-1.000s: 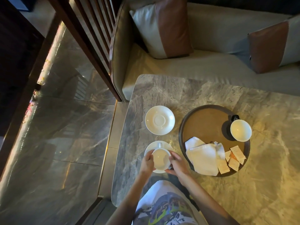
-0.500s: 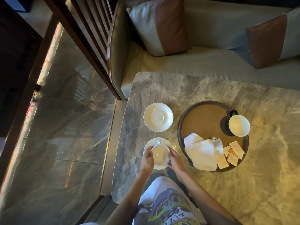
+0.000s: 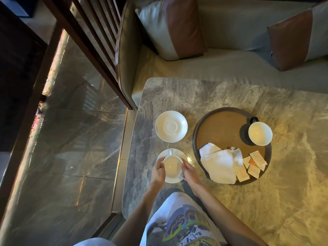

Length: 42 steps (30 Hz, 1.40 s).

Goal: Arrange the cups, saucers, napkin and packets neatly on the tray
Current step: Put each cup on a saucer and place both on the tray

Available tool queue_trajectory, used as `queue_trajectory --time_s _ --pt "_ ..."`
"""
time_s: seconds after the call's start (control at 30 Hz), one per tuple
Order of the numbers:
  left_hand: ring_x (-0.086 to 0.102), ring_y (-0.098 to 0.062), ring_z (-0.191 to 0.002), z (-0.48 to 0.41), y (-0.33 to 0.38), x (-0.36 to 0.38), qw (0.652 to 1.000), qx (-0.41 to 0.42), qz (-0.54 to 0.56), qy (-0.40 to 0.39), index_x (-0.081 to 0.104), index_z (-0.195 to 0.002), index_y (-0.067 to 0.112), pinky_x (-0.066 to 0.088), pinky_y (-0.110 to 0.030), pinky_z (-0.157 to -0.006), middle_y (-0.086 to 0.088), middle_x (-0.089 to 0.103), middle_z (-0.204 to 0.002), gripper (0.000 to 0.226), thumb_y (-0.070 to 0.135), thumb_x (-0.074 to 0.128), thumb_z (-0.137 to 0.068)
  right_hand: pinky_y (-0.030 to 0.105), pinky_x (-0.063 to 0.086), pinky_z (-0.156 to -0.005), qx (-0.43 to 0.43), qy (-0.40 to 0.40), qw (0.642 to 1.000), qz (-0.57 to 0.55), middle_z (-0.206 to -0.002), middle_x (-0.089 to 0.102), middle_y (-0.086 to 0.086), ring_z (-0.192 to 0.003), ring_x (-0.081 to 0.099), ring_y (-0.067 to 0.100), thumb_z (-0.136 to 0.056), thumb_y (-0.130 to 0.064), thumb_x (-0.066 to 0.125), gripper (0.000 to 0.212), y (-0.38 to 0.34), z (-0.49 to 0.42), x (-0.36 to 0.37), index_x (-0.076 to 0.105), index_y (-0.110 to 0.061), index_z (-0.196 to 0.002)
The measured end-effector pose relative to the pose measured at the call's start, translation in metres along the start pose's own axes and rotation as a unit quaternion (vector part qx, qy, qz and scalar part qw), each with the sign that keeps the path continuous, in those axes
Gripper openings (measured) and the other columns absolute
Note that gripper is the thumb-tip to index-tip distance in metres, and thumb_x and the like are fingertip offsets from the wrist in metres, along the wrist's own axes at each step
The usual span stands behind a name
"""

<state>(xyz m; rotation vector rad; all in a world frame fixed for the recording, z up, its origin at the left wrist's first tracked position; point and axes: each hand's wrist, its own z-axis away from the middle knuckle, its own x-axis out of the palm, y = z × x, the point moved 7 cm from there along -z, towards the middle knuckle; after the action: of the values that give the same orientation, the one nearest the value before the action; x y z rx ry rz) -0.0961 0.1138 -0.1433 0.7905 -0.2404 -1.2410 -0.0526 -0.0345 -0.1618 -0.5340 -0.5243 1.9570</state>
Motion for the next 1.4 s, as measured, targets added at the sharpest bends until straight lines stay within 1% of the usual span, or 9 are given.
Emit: queue_trajectory --time_s 0.2,0.37,0.47,0.63,0.73,0.87,1.07,1.23,1.4 --pt "0.059 -0.027 -0.098 0.007 0.008 -0.005 0.997 0.012 -0.078 0.022 0.054 -0.129 0.009 0.044 -0.032 -0.077 -0.014 0.064 -0.116 0.044 0.031 0.039 -0.093 0.05 0.043 -0.109 -0.022 -0.042 0.999 0.009 -0.141 0.054 0.006 -0.128 0.05 0.025 -0.104 -0.027 0.045 0.039 -0.008 0.011 -0.009 0.05 -0.02 -0.141" --pt "0.056 -0.031 -0.106 0.017 0.048 0.005 0.945 0.064 -0.25 0.198 0.052 -0.116 0.014 0.046 -0.042 -0.085 -0.01 0.061 -0.114 0.026 0.021 0.044 -0.092 0.042 0.047 -0.107 -0.066 0.015 0.998 -0.006 -0.131 0.064 0.002 -0.121 0.059 0.02 -0.102 -0.026 0.048 0.024 -0.029 0.019 -0.067 0.063 -0.026 -0.12" --pt "0.058 -0.031 -0.1 0.031 0.102 0.075 0.952 0.162 -0.227 0.124 0.054 -0.106 0.015 0.049 -0.044 -0.085 -0.01 0.064 -0.107 0.033 0.032 0.032 -0.088 0.039 0.051 -0.099 -0.14 0.147 0.979 -0.02 -0.116 0.07 0.0 -0.11 0.064 0.022 -0.101 -0.015 0.049 0.023 -0.058 0.022 -0.156 0.069 -0.026 -0.105" --pt "0.056 -0.035 -0.119 0.021 0.159 0.233 0.954 0.15 -0.239 -0.101 0.054 -0.125 0.003 0.045 -0.036 -0.093 -0.019 0.059 -0.129 0.033 0.015 0.043 -0.096 0.036 0.044 -0.096 -0.14 0.346 0.928 0.012 -0.123 0.063 0.017 -0.117 0.058 0.033 -0.099 -0.009 0.051 0.028 -0.077 0.002 -0.325 0.063 -0.003 -0.124" --pt "0.054 -0.034 -0.118 0.005 0.172 0.289 0.978 0.049 -0.155 -0.133 0.045 -0.135 0.001 0.043 -0.036 -0.093 -0.024 0.052 -0.135 0.04 0.022 0.038 -0.102 0.039 0.041 -0.104 -0.091 0.308 0.946 0.049 -0.137 0.055 0.021 -0.127 0.052 0.035 -0.1 -0.013 0.05 0.039 -0.076 -0.036 -0.375 0.051 -0.002 -0.138" --pt "0.053 -0.04 -0.123 -0.012 0.183 0.33 0.969 0.057 -0.211 -0.112 0.04 -0.14 0.005 0.043 -0.04 -0.097 -0.022 0.055 -0.136 0.041 0.015 0.04 -0.1 0.047 0.039 -0.112 -0.057 0.183 0.979 0.065 -0.148 0.046 0.018 -0.136 0.045 0.034 -0.102 -0.018 0.048 0.047 -0.073 -0.081 -0.386 0.042 -0.007 -0.146" --pt "0.061 -0.036 -0.114 -0.022 0.159 0.35 0.986 0.005 -0.077 -0.145 0.048 -0.141 0.016 0.059 -0.052 -0.086 -0.016 0.057 -0.13 0.041 0.01 0.04 -0.101 0.035 0.062 -0.064 0.037 0.049 0.996 -0.057 -0.147 0.043 0.008 -0.121 0.057 0.036 -0.099 -0.006 0.042 0.055 -0.057 -0.091 -0.374 0.04 -0.036 -0.146" --pt "0.068 -0.033 -0.095 -0.024 0.168 0.335 0.991 0.046 -0.071 -0.105 0.057 -0.133 0.017 0.061 -0.048 -0.077 -0.015 0.066 -0.115 0.038 0.008 0.041 -0.1 0.039 0.064 -0.061 0.026 0.082 0.991 -0.101 -0.142 0.044 0.008 -0.119 0.056 0.039 -0.094 0.004 0.04 0.06 -0.065 -0.077 -0.364 0.049 -0.037 -0.137" --pt "0.069 -0.034 -0.094 -0.029 0.209 0.272 0.983 0.138 -0.1 -0.066 0.067 -0.121 0.018 0.057 -0.042 -0.074 -0.013 0.073 -0.105 0.038 0.007 0.045 -0.091 0.042 0.063 -0.069 0.005 0.075 0.986 -0.149 -0.114 0.056 0.006 -0.111 0.062 0.038 -0.099 -0.009 0.042 0.044 -0.11 -0.066 -0.314 0.056 -0.04 -0.127"
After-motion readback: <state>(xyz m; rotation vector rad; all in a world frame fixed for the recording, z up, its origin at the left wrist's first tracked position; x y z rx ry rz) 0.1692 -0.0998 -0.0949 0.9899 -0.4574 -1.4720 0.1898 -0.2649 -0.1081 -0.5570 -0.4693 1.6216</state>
